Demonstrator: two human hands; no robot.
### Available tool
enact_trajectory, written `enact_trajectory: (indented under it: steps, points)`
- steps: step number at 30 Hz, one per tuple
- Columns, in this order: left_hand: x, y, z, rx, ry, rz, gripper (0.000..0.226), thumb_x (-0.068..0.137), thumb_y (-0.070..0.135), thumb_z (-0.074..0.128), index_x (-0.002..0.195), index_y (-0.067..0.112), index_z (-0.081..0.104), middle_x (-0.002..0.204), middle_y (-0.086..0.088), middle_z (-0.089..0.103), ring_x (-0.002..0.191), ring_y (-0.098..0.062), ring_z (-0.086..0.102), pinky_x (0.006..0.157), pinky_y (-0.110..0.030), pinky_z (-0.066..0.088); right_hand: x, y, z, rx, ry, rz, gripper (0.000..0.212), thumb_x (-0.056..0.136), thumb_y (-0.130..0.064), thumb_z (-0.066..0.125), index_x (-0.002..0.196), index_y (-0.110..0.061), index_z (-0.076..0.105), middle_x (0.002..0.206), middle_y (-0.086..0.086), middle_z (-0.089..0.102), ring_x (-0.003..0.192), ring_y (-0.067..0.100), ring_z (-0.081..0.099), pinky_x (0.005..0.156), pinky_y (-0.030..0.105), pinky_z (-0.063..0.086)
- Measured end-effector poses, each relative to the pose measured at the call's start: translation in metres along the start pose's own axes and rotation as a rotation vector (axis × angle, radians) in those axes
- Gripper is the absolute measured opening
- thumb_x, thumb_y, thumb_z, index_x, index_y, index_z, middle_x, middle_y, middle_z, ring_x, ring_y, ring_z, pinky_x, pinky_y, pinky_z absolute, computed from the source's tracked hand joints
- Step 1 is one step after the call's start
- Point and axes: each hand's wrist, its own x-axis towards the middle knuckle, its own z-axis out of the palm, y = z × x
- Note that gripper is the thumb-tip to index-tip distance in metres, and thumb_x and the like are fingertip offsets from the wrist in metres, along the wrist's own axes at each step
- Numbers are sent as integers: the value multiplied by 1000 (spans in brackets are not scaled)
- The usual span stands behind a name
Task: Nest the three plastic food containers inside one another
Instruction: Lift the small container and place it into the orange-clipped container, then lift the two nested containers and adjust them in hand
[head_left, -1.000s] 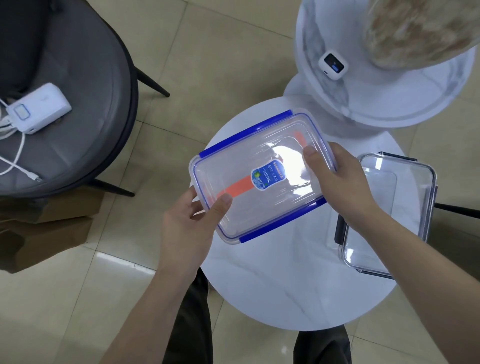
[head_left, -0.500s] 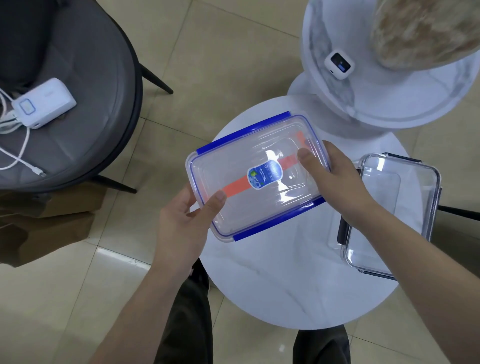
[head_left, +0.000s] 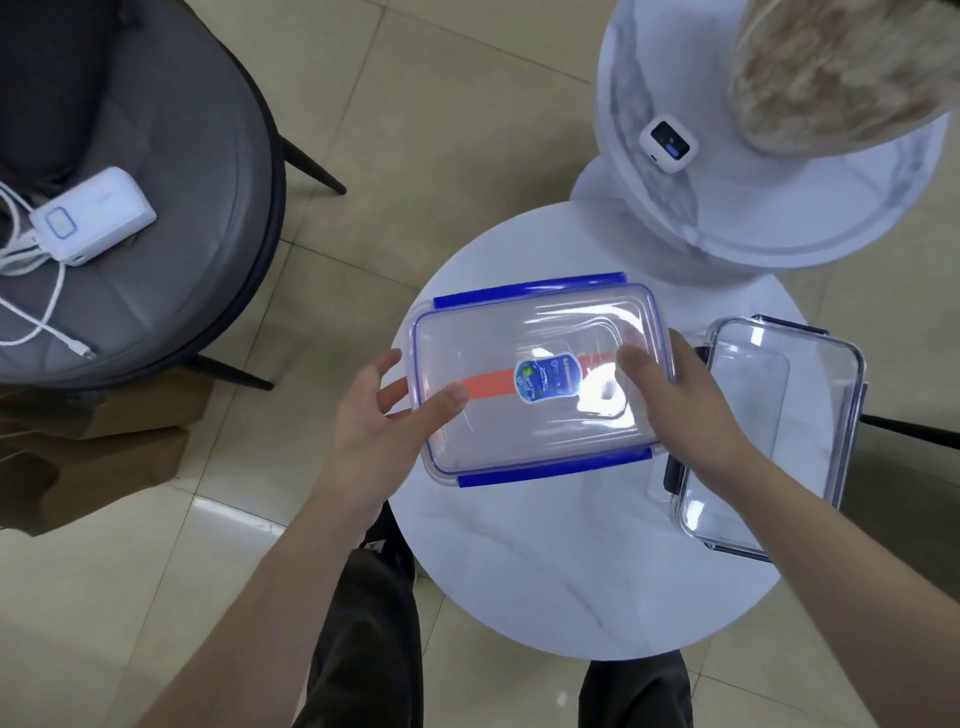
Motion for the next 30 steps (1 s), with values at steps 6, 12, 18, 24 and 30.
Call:
enact_trajectory:
  steps: [6, 12, 18, 24, 30]
  points:
    - [2, 3, 2, 32, 2, 5, 106, 51, 58, 85, 146, 28, 47, 136, -3, 69, 116, -27, 72, 93, -55, 63, -2, 0, -2, -25, -8, -4, 32, 102, -41, 47, 132, -29, 52, 109, -15, 61, 94, -8, 56, 70, 11, 39]
    - [2, 0, 2, 20, 20, 2, 99, 52, 56, 85, 141, 31, 48, 134, -3, 70, 113, -25, 73, 92, -52, 64, -1, 4, -1, 10, -32, -2, 31, 103, -39, 45, 134, -32, 47, 112, -15, 58, 95, -5, 56, 61, 2, 42]
    - [5, -4, 0, 25, 21, -20, 109, 49, 61, 86, 146, 26, 50, 138, -1, 68, 118, -25, 71, 97, -53, 62, -2, 9, 3, 76, -39, 27, 28, 101, -46, 46, 129, -40, 47, 110, -26, 59, 98, -11, 55, 69, 7, 41]
    - [9, -6, -3, 42, -34, -16, 104, 51, 68, 87, 142, 27, 59, 131, 0, 74, 117, -24, 74, 94, -50, 64, -4, 8, 5, 74, -34, 23, 41, 94, -61, 44, 129, -40, 49, 108, -25, 60, 100, -8, 58, 75, 9, 45]
    - [14, -11, -1, 32, -36, -11, 102, 54, 65, 86, 144, 28, 56, 130, 1, 73, 117, -23, 73, 92, -45, 65, -3, 14, 5, 179, -29, 33, 70, 72, -86, 50, 127, -42, 54, 118, -11, 69, 112, 14, 67, 98, 46, 54]
